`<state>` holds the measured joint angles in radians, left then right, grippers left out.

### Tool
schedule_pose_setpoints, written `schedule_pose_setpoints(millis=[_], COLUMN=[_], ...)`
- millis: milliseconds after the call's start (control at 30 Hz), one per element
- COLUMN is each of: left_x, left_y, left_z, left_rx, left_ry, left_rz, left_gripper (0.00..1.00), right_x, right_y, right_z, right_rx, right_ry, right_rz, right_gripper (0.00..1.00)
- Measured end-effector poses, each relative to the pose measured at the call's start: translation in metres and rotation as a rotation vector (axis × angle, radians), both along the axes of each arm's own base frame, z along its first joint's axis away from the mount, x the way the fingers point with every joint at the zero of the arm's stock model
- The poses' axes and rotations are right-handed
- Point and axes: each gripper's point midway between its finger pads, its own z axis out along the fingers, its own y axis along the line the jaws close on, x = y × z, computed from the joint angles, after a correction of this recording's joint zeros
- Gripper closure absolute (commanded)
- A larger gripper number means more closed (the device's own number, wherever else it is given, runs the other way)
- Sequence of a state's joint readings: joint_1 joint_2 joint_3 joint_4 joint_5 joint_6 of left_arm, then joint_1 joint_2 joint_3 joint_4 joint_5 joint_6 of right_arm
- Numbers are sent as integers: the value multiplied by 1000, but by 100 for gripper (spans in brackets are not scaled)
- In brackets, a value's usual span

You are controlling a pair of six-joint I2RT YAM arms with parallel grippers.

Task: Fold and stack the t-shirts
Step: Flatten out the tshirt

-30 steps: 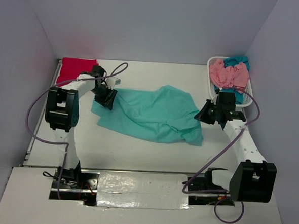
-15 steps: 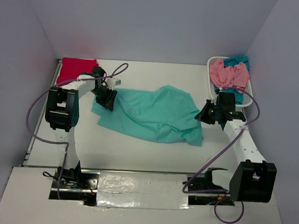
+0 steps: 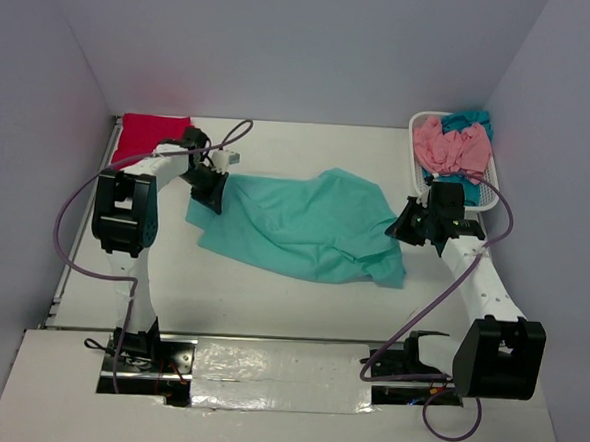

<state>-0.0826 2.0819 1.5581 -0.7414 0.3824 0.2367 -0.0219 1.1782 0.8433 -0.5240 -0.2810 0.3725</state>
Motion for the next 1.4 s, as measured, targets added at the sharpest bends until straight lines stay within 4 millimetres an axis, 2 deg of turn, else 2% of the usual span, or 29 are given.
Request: schedule_pose_setpoints(millis=[200, 333, 433, 467, 533, 600, 633, 700, 733, 767, 800, 833, 867, 933, 1000, 1033, 1100, 1167, 1267, 1367, 1400], left_x=[12, 24, 43, 53, 76, 91, 97, 113, 117, 117, 111, 103, 93, 70, 49, 37, 20, 4, -26, -76, -98], left_y=[0, 1, 0, 1, 6, 24, 34, 55, 66, 72, 82, 89, 93, 99, 99, 96, 93, 90, 93, 96, 97], left_z=[26, 64, 103, 119, 157, 199, 225, 301, 338, 365, 405, 432, 452, 475, 471, 462, 427, 379, 290, 196, 167], left_rx=[-42, -104, -173, -200, -259, -279, -286, -306, -316, -321, -329, -329, -325, -303, -270, -259, -225, -195, -146, -97, -79], left_ry=[-56, -146, -241, -290, -432, -570, -631, -823, -921, -991, -1088, -1150, -1199, -1255, -1258, -1236, -1162, -1052, -831, -582, -491], left_rz=[4, -5, -10, -13, 0, 49, 70, 89, 94, 92, 86, 79, 65, 44, 20, 6, -17, -38, -43, -44, -46], left_gripper=[100, 100, 100, 100, 100, 100, 100, 100, 100, 100, 100, 100, 100, 100, 100, 100, 100, 100, 100, 100, 100], right_x=[0, 4, 29, 44, 89, 142, 164, 190, 194, 191, 178, 162, 138, 92, 47, 32, 1, -19, -46, -82, -96], right_y=[-1, 1, 1, 0, -3, -8, -11, -15, -17, -18, -19, -18, -15, -7, 1, 4, 9, 14, 21, 33, 37], right_z=[0, 8, 33, 49, 93, 155, 191, 263, 303, 334, 361, 376, 385, 382, 366, 349, 315, 267, 168, 69, 43], right_rx=[-5, 15, 37, 43, 50, 51, 47, 41, 41, 44, 49, 53, 64, 80, 87, 86, 85, 90, 113, 153, 167], right_ry=[1, -5, -22, -36, -99, -212, -291, -449, -546, -627, -691, -733, -749, -764, -774, -758, -734, -669, -486, -265, -203], right_rz=[1, 9, 15, 17, 21, 23, 25, 24, 22, 21, 24, 28, 31, 41, 57, 60, 68, 69, 64, 63, 66], right_gripper=[100, 100, 100, 100, 100, 100, 100, 100, 100, 100, 100, 100, 100, 100, 100, 100, 100, 100, 100, 100, 100])
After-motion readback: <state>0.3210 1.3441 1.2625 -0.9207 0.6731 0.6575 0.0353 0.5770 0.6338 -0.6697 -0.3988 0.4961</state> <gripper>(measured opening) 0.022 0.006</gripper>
